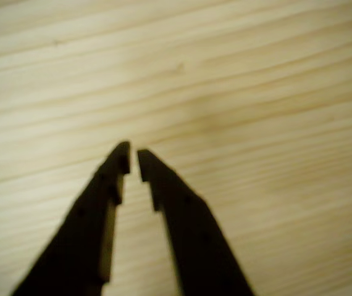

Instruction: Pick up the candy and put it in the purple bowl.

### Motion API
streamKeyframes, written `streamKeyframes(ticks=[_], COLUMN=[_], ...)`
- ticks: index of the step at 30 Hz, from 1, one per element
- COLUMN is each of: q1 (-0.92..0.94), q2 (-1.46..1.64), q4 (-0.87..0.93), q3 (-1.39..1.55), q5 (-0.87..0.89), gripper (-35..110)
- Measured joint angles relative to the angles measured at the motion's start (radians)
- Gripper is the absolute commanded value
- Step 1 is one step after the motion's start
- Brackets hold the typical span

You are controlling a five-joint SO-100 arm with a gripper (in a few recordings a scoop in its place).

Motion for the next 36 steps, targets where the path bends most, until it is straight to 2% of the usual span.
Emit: streamKeyframes(ticks=[30, 36], q1=[0.012, 0.003], q2=[-0.002, -0.078], q4=[0.000, 0.000], q3=[0.000, -0.002], q5=[-0.003, -0.003], gripper=[-1, -1])
